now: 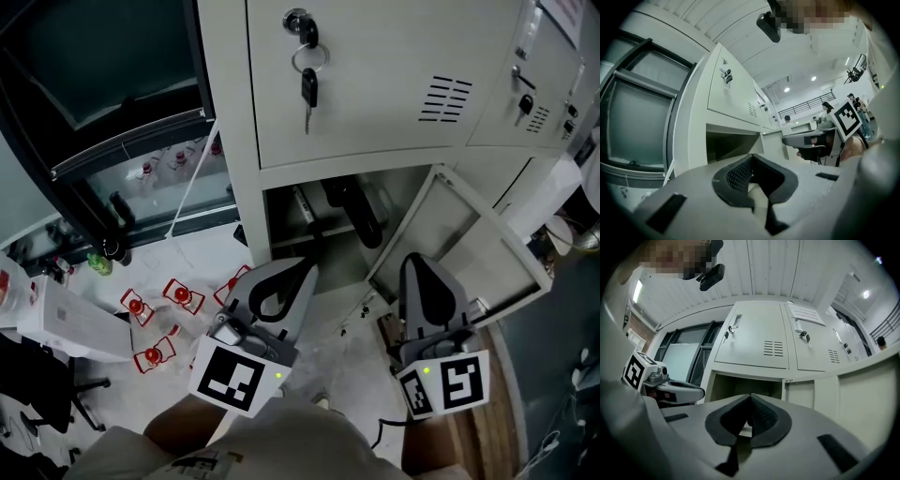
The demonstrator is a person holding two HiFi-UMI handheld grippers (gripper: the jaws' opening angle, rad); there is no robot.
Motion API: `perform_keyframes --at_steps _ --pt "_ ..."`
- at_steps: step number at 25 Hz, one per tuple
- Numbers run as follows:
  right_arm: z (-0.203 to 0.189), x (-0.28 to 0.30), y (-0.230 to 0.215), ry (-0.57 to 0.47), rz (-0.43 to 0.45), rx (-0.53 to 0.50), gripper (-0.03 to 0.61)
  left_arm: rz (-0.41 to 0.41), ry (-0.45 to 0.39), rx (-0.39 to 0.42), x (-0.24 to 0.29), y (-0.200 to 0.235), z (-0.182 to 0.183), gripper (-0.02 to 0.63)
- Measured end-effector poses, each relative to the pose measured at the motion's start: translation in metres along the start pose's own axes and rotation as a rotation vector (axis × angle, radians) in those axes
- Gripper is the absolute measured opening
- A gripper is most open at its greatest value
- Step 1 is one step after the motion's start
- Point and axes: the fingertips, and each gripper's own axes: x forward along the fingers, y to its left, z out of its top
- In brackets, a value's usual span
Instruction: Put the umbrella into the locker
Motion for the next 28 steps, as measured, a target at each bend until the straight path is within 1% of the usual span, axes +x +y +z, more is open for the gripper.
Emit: perform_keyframes --at_steps 5,12,19,28 --pt "-0.025 -0.006 0.000 0.056 0.002 0.020 0.008 -0.009 0.027 -0.002 -0.004 -0.004 -0.018 0.008" --pt "-0.048 -0.013 0.006 0.103 0.026 0.040 0.006 -0.020 0.063 -0.002 -0.006 -0.008 -0.037 0.008" --pt "-0.055 -0.014 0.009 0.113 0.053 0.085 0.006 -0.015 0.064 -0.004 -0.006 -0.008 -0.038 0.008" --pt "-0.060 -0.016 0.008 0.129 0.055 0.084 0.006 -0.026 0.077 0.003 -0.005 -0.011 -0.041 0.008"
